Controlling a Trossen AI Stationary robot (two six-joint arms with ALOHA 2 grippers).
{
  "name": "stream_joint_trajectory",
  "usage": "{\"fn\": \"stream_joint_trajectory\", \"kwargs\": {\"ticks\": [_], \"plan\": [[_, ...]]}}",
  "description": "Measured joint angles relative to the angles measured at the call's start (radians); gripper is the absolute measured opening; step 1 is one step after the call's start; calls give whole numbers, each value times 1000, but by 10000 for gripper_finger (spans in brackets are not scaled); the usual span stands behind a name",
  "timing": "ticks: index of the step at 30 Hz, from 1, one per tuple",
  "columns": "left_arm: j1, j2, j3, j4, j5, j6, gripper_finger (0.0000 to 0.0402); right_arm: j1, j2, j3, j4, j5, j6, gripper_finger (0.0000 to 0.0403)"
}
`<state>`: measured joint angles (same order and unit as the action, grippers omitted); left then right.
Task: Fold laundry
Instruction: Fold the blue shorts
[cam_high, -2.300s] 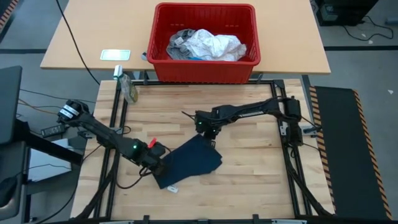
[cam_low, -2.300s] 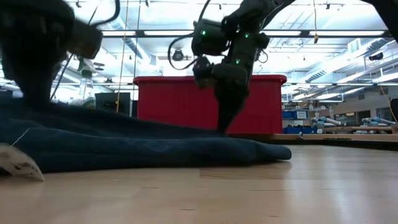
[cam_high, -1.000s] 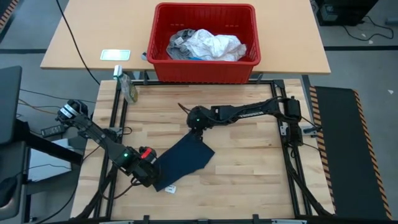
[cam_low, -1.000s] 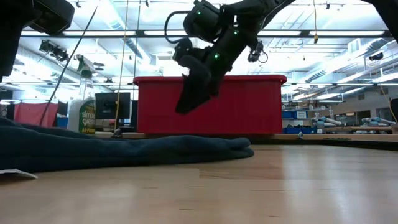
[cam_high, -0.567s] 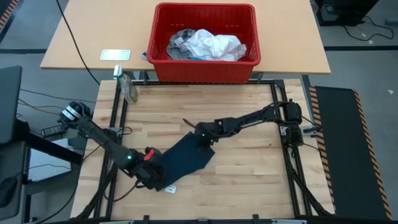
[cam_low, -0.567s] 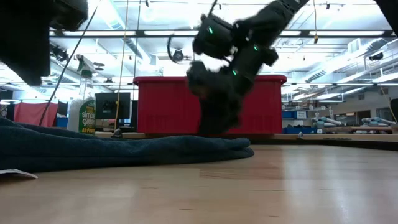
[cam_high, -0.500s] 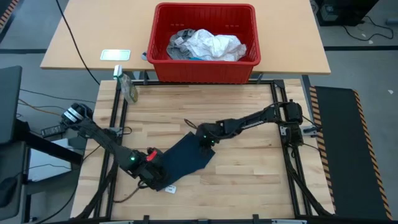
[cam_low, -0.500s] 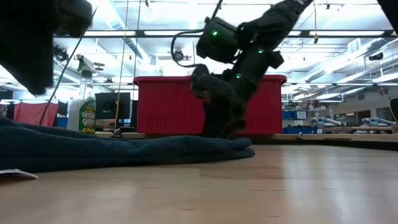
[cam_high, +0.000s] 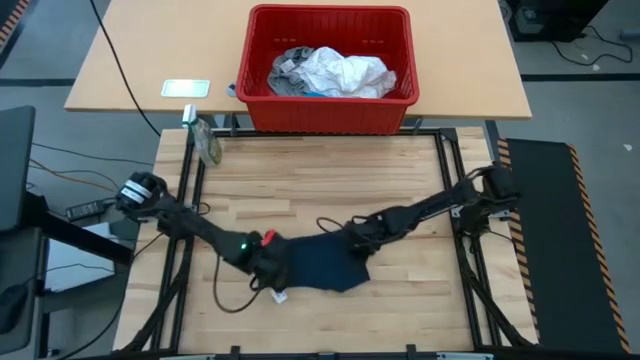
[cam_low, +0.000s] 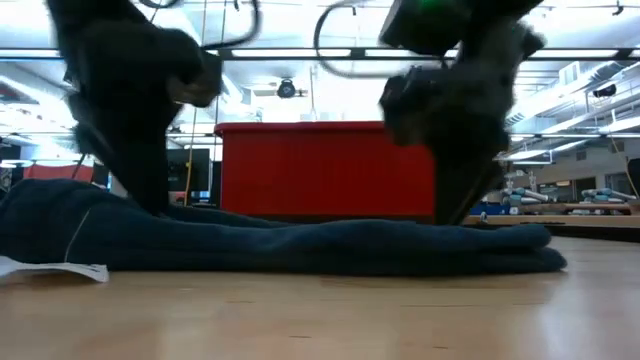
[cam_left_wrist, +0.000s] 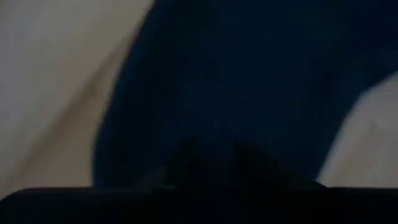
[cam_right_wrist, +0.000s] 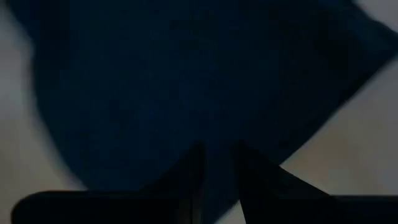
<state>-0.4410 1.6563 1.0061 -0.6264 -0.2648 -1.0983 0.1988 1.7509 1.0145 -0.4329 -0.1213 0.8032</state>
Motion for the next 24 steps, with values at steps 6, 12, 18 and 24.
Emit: {"fn": "stream_joint_trajectory", "kwargs": {"ticks": [6,12,18,24], "plan": [[179,-1,0,43,20,282,109,26,-71,0,22,114,-21,91],[350,-20,40,61,193,378,109,-59,-90,1,44,226,-103,91],[388,-109,74,45,244,456,109,-142,-18,1,65,200,-194,91],[354,-169,44,56,240,465,109,-116,65,2,65,161,-172,91]]}}
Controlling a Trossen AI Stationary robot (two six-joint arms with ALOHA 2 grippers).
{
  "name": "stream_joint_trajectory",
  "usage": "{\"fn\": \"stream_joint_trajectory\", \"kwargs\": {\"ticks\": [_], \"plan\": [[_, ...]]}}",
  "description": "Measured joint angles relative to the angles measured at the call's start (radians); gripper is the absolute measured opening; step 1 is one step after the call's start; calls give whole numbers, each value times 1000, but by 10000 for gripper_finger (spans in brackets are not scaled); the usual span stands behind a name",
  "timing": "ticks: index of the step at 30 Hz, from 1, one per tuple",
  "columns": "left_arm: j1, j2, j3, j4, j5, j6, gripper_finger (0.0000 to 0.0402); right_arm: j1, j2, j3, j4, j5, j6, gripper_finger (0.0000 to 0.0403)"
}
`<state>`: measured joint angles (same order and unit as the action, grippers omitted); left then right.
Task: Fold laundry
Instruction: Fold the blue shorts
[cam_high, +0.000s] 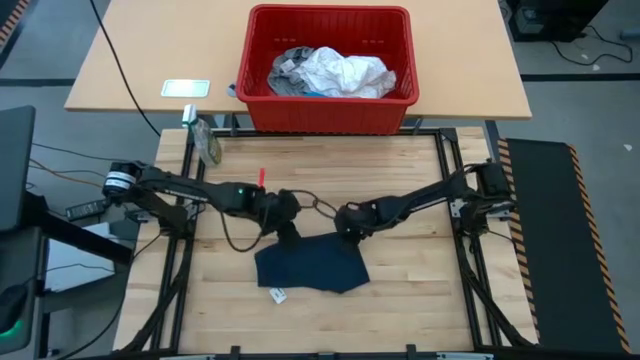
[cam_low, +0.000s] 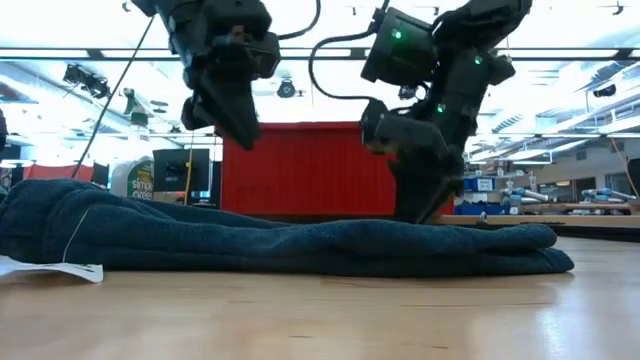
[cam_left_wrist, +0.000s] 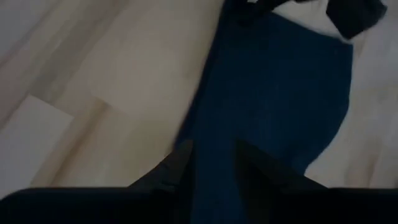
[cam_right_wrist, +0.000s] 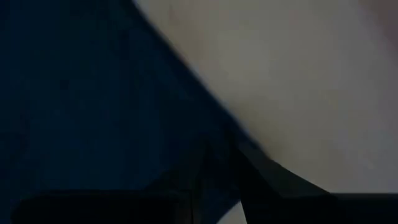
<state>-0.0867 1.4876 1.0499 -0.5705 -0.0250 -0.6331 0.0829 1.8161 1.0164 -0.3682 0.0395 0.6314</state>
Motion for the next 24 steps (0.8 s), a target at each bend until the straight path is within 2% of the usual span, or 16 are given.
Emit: {"fn": "stream_joint_trajectory", "kwargs": {"ticks": [6,12,15,19,24], "plan": [[-100,14,-98,112,2,-57,109,55,40,8,-57,9,143,91],[-210,13,-188,134,111,-242,109,137,3,9,-79,-261,372,91],[-249,13,-235,146,118,-259,109,179,-15,40,-83,-278,422,91],[-243,13,-312,147,110,-194,109,200,-27,100,-65,-266,432,91],[-170,8,-348,174,36,73,109,195,-25,151,29,-143,450,91]]}}
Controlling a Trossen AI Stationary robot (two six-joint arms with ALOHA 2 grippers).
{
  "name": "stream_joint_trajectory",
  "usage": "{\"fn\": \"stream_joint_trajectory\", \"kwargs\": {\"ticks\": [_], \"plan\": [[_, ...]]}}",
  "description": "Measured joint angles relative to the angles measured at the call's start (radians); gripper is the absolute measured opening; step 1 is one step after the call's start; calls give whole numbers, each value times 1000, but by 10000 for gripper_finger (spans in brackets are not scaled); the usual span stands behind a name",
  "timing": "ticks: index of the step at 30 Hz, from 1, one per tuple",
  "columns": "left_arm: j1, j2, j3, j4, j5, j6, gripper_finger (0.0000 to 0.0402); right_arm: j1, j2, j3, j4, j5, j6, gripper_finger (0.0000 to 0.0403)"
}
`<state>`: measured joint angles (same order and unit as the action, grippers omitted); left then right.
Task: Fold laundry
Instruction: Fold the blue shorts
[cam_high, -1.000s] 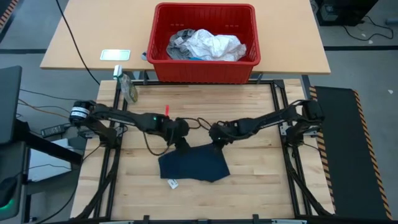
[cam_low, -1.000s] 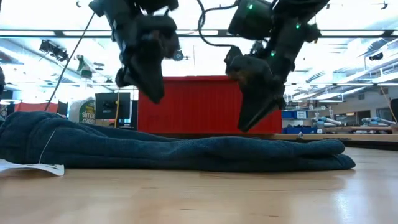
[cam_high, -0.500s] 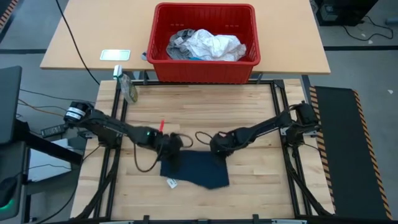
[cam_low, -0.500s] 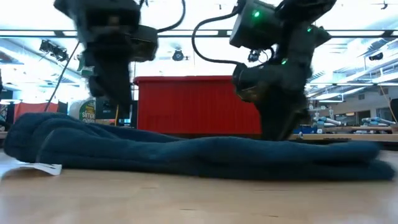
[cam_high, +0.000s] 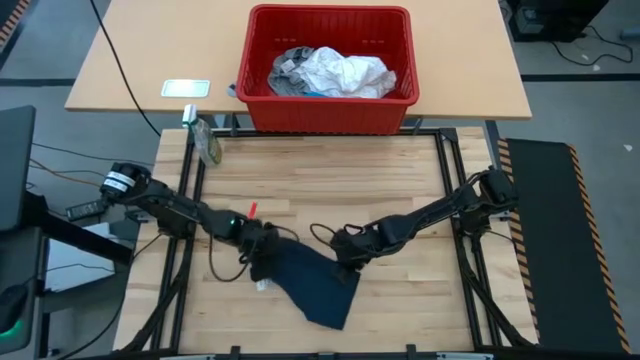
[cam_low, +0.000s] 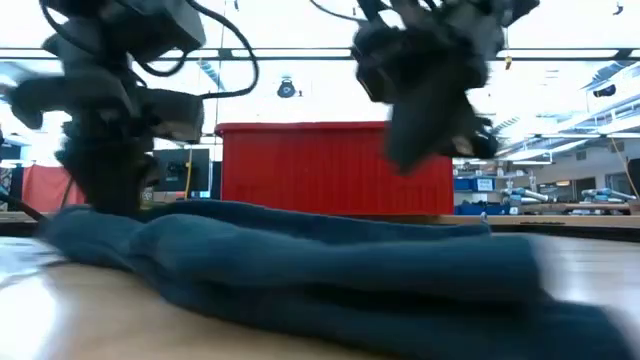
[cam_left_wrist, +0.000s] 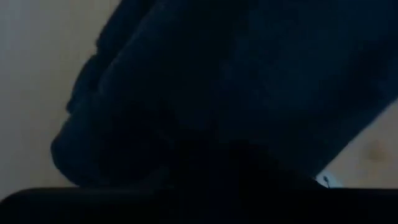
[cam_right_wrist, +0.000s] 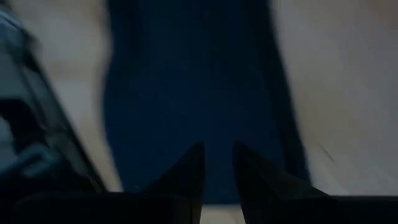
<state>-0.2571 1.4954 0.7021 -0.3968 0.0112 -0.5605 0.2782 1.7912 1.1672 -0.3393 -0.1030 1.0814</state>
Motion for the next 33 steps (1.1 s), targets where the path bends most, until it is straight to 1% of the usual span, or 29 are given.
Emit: {"fn": "stream_joint_trajectory", "kwargs": {"ticks": [3,5,7,9,11,13,15,17,20,24,27,30,33], "plan": [[75,5,14,33,-25,223,109,-4,0,17,102,103,-33,92],[123,7,50,27,-26,336,109,-9,-1,23,172,159,-86,94],[165,7,105,21,-23,376,109,-24,-2,24,230,180,-182,97],[194,7,168,-31,-17,367,109,-45,-2,24,253,179,-299,100],[212,7,232,-109,-14,330,110,-75,-2,24,252,176,-334,101],[218,6,281,-179,-12,277,111,-119,-2,24,234,159,-321,101],[216,-4,294,-219,-6,208,114,-172,4,24,215,115,-321,102],[215,-21,274,-230,27,126,123,-224,7,23,189,54,-345,108],[209,-58,196,-223,67,-3,148,-296,7,22,171,-12,-401,125],[176,-157,56,-179,76,-183,192,-369,7,22,159,-113,-461,165],[143,-251,-35,-111,81,-331,226,-396,7,21,161,-132,-531,205],[107,-335,-115,-21,22,-478,254,-421,7,20,195,-135,-591,247],[79,-370,-193,85,-45,-600,272,-456,31,23,250,-161,-610,281]]}}
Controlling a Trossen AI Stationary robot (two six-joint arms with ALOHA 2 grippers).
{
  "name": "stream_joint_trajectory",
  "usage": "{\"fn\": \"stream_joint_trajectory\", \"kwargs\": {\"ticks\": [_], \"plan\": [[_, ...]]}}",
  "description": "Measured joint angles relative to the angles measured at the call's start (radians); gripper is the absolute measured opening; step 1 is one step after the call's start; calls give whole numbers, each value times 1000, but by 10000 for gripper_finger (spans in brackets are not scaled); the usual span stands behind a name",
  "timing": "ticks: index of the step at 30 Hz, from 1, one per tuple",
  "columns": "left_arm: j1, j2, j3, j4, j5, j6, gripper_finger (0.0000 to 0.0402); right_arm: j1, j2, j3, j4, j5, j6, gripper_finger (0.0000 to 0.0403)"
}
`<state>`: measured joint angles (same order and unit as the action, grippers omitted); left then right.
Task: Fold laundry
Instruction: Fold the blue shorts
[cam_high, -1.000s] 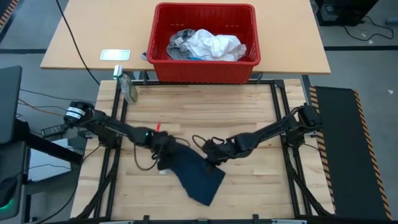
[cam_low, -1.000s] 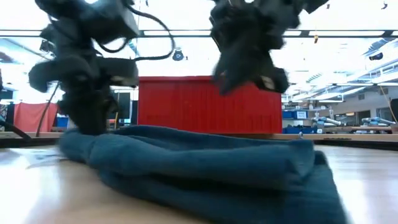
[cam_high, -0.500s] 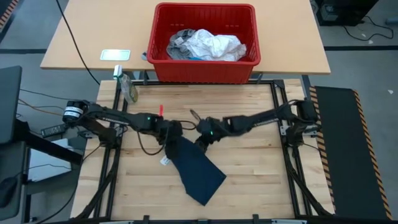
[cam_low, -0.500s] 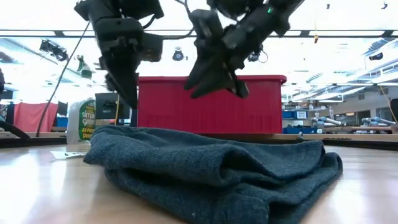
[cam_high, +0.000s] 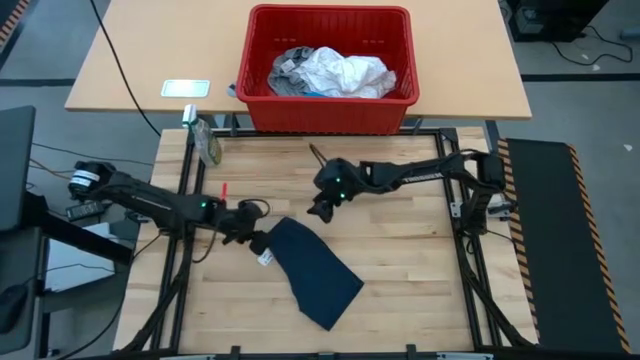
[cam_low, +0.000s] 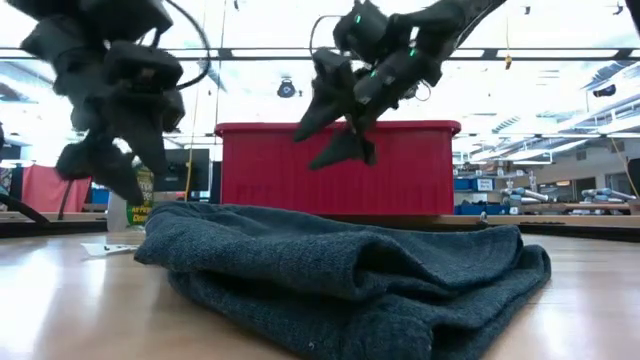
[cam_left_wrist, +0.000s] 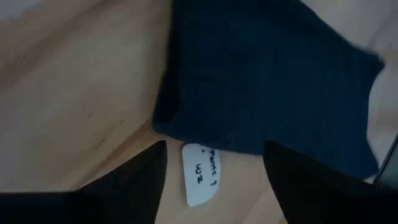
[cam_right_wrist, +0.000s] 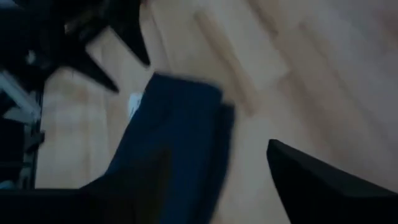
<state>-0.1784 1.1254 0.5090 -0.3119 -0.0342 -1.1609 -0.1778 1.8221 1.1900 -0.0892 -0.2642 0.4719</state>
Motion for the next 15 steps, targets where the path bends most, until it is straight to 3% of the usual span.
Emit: {"fn": "stream_joint_trajectory", "kwargs": {"ticks": [5,8,12,15], "plan": [[-12,23,-112,195,-15,-163,283,-21,100,-1,57,-72,13,299],[-11,30,-147,202,-20,-230,284,-13,162,0,64,-84,6,294],[-9,48,-154,240,-93,-228,284,-12,222,3,130,-161,-2,285],[-10,81,-151,315,-186,-100,284,-12,275,3,197,-225,4,284]]}}
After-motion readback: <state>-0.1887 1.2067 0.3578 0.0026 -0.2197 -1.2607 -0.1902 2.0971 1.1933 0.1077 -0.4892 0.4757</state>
